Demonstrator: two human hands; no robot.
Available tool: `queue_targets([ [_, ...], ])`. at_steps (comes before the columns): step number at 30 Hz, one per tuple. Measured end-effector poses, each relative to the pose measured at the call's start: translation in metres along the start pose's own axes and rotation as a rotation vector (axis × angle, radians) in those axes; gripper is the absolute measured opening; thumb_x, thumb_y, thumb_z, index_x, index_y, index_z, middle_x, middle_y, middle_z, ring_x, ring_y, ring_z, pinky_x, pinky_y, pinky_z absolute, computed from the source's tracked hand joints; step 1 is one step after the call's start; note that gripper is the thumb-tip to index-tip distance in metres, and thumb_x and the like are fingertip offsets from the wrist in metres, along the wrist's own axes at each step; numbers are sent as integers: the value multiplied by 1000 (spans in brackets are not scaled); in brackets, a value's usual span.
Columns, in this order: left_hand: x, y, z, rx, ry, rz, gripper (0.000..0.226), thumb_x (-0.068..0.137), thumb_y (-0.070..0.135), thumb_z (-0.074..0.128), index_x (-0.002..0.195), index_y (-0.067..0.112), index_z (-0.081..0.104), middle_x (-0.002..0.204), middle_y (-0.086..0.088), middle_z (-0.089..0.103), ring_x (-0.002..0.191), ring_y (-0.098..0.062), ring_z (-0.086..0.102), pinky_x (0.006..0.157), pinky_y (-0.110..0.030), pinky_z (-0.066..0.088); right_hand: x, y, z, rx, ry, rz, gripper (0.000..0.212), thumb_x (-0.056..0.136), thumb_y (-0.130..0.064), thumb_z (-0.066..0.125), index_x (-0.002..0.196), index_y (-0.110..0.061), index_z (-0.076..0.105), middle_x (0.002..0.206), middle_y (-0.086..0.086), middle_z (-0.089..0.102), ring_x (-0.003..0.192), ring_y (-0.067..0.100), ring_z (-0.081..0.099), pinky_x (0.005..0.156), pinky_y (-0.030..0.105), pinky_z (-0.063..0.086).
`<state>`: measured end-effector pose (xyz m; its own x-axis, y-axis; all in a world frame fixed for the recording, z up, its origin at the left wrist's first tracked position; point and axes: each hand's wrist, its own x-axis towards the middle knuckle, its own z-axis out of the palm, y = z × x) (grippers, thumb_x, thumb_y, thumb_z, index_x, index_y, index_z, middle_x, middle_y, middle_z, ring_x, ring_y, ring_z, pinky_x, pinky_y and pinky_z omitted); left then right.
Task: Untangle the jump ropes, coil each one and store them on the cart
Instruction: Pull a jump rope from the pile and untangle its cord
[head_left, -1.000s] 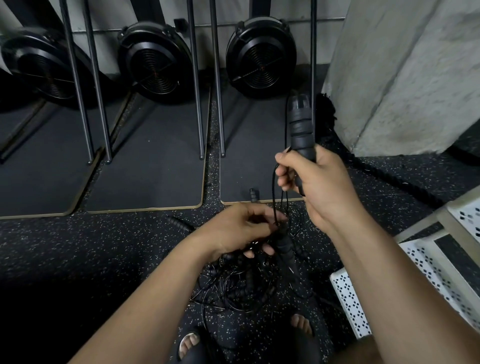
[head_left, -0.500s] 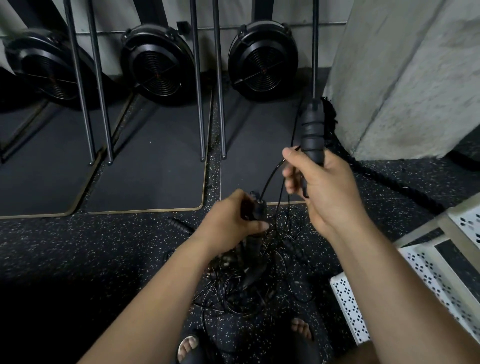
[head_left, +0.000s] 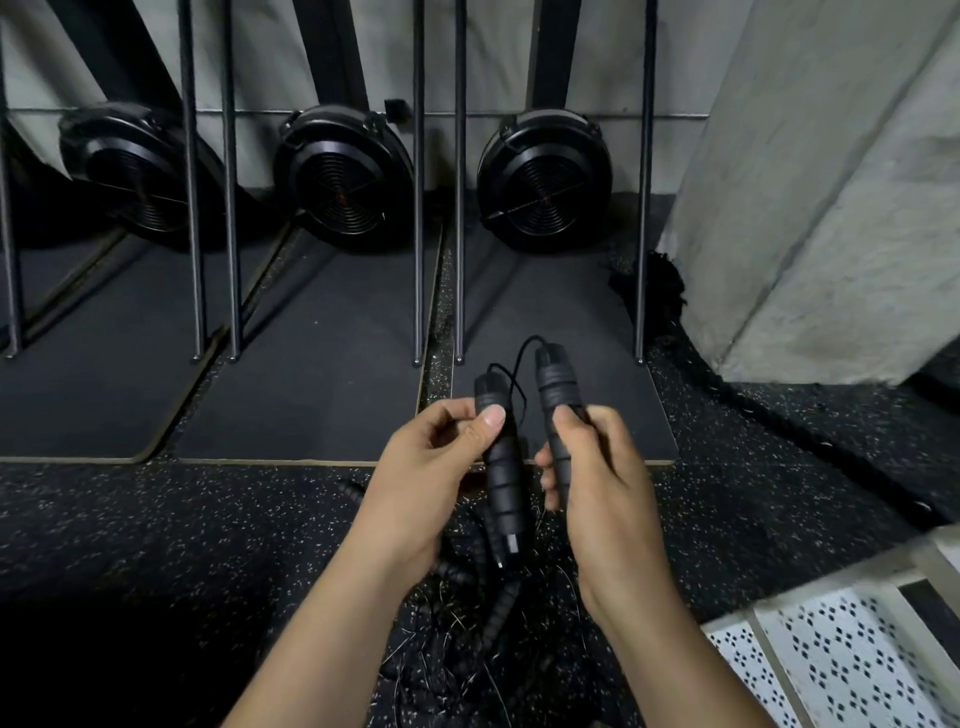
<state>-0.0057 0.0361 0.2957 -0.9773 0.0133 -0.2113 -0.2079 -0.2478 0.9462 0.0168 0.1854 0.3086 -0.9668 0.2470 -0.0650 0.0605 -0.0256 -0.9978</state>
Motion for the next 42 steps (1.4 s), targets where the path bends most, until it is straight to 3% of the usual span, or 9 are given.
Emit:
queue_targets([
  [10,7,6,-2,-54,38,16,36,95,35,76,118,8,73,113,-18,76,101,-26,71,110,-63,51,-4,0,20,-48,-44,17,20,107,-46,58,99,-31,69,90,-6,76,84,14,72,80,46,58],
  [15,7,7,-5,-72,37,5,31,98,32,75,118,9,74,121,-25,74,119,-49,69,109,-64,52,-5,4,18,-40,-109,27,22,107,-50,59,107,-31,69,99,-2,78,95,23,75,90,61,59],
  [21,4,16,-6,74,34,73,33,96,45,74,110,15,75,102,-18,74,82,-31,65,63,-39,53,-10,-2,14,78,-361,161,46,88,-19,89,121,-20,58,103,7,79,86,33,79,76,57,66],
  [26,17,8,-23,565,264,430,37,100,66,59,100,31,72,115,14,64,112,-4,64,101,-27,50,-2,-18,-1,134,-533,316,50,85,13,78,128,-6,59,91,14,70,74,26,65,58,34,55],
  [30,17,13,-24,143,108,228,55,109,64,34,127,22,66,118,0,79,113,-24,71,98,-40,55,-7,-26,-8,120,-798,310,56,81,21,75,128,-7,61,92,16,71,73,25,65,55,33,54],
  [33,-1,18,-7,-189,-189,-202,46,108,48,57,96,12,82,87,-5,81,81,-18,78,71,-23,61,-12,-30,-7,174,-891,246,65,81,23,74,133,-14,61,91,15,70,67,24,64,57,32,54],
  [35,4,5,3,-76,-101,-163,38,113,33,52,89,18,77,90,-12,74,84,-22,74,78,-33,59,-12,-32,-2,215,-827,160,66,78,17,76,135,-12,59,87,18,68,64,28,60,60,37,54],
  [38,0,0,17,206,-71,21,53,113,21,43,67,23,68,57,-6,59,52,-15,53,54,-25,42,-3,-28,0,171,-496,18,56,80,17,79,124,-12,60,89,22,72,65,33,60,64,43,55],
  [42,0,0,22,367,-150,25,40,114,35,36,88,24,65,57,6,53,54,-16,39,51,-30,29,8,-27,-9,247,-309,54,47,87,15,73,123,-13,60,101,16,76,77,28,69,59,36,55],
])
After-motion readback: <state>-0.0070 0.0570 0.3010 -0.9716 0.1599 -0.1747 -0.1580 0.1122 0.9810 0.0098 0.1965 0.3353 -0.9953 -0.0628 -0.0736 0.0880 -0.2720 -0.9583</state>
